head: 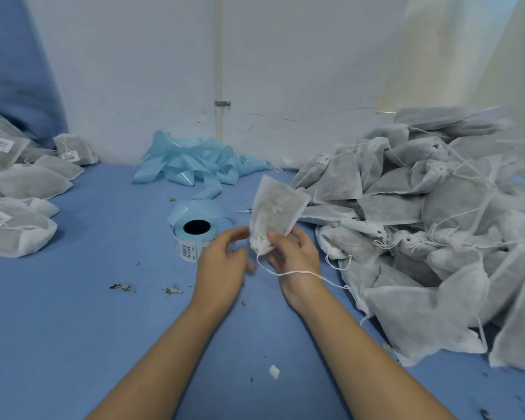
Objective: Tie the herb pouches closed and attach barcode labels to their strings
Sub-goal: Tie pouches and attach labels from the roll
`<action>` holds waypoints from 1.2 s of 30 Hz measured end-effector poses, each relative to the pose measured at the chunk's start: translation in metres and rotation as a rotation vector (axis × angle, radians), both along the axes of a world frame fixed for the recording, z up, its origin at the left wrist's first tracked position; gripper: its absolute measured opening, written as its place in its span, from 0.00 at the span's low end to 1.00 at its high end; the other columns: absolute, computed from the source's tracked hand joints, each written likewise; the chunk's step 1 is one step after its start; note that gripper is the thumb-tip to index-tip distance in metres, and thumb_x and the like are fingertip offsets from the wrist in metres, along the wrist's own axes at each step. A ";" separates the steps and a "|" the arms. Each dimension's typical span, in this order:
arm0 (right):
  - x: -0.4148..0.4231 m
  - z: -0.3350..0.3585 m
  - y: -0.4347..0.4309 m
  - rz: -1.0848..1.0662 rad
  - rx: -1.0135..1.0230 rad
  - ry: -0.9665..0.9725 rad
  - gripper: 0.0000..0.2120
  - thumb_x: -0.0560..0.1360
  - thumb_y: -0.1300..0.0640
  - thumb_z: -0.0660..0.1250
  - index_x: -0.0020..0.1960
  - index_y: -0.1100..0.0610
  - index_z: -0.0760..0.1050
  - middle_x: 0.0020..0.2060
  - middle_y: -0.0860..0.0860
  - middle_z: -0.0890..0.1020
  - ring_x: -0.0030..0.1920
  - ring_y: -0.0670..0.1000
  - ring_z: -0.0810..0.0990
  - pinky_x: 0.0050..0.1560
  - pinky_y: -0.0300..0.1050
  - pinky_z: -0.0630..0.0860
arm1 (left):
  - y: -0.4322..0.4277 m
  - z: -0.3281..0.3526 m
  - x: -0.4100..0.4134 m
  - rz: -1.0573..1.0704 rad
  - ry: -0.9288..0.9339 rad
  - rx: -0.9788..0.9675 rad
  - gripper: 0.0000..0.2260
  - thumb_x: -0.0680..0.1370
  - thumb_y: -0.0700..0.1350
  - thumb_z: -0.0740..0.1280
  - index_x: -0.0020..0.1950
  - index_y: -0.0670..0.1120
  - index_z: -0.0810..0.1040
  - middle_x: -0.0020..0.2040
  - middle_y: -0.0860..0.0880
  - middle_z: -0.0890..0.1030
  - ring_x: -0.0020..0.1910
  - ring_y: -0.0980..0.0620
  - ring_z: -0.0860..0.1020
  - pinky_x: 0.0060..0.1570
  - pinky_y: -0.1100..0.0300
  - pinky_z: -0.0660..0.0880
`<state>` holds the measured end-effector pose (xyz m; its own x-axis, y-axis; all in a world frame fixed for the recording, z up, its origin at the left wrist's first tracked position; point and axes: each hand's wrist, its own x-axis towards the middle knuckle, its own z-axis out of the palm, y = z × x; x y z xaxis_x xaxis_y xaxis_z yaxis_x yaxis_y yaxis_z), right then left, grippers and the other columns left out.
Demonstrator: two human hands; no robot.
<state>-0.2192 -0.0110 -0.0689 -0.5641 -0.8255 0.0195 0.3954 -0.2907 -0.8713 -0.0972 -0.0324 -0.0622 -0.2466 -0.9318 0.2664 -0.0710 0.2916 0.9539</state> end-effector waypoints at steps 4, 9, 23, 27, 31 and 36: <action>-0.001 -0.001 0.000 -0.032 -0.006 0.001 0.17 0.74 0.68 0.68 0.61 0.67 0.71 0.43 0.55 0.82 0.45 0.54 0.82 0.52 0.49 0.79 | -0.001 0.002 -0.004 0.023 -0.023 0.246 0.10 0.78 0.50 0.65 0.44 0.45 0.79 0.41 0.49 0.83 0.19 0.53 0.70 0.24 0.63 0.66; 0.003 0.001 0.004 -0.021 0.019 0.030 0.15 0.73 0.67 0.69 0.58 0.69 0.73 0.40 0.56 0.83 0.44 0.56 0.80 0.57 0.55 0.76 | -0.001 0.003 -0.002 -0.049 -0.061 0.285 0.11 0.76 0.49 0.70 0.39 0.44 0.82 0.30 0.49 0.81 0.20 0.56 0.67 0.23 0.67 0.65; 0.014 0.006 0.010 -0.053 0.069 0.480 0.15 0.70 0.69 0.72 0.55 0.59 0.78 0.50 0.52 0.82 0.47 0.43 0.80 0.48 0.35 0.77 | -0.010 0.013 -0.005 -0.143 0.758 0.922 0.06 0.80 0.33 0.60 0.45 0.35 0.75 0.30 0.43 0.82 0.23 0.55 0.79 0.23 0.69 0.73; 0.018 0.011 0.016 -0.015 -0.033 0.388 0.11 0.76 0.69 0.61 0.39 0.63 0.79 0.32 0.52 0.83 0.34 0.45 0.80 0.37 0.34 0.75 | -0.014 0.011 0.000 -0.181 0.738 0.949 0.07 0.80 0.35 0.60 0.43 0.37 0.75 0.28 0.43 0.81 0.22 0.55 0.78 0.23 0.68 0.74; 0.020 0.010 0.014 0.040 0.051 0.382 0.17 0.79 0.63 0.59 0.34 0.64 0.79 0.26 0.52 0.81 0.27 0.46 0.77 0.32 0.36 0.73 | -0.013 0.011 0.002 -0.240 0.615 0.930 0.08 0.79 0.36 0.63 0.40 0.39 0.75 0.25 0.47 0.77 0.20 0.58 0.72 0.20 0.70 0.68; 0.016 0.007 0.008 -0.003 0.143 0.374 0.13 0.76 0.66 0.63 0.35 0.60 0.80 0.33 0.58 0.81 0.36 0.54 0.77 0.42 0.46 0.77 | -0.012 0.008 0.002 -0.270 0.532 0.812 0.05 0.79 0.36 0.62 0.43 0.42 0.74 0.26 0.49 0.73 0.20 0.57 0.67 0.19 0.68 0.63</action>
<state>-0.2033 -0.0035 -0.0616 -0.5423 -0.8331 0.1090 0.0431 -0.1572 -0.9866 -0.0956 -0.0447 -0.0540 -0.5099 -0.8108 -0.2875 0.3942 -0.5173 0.7596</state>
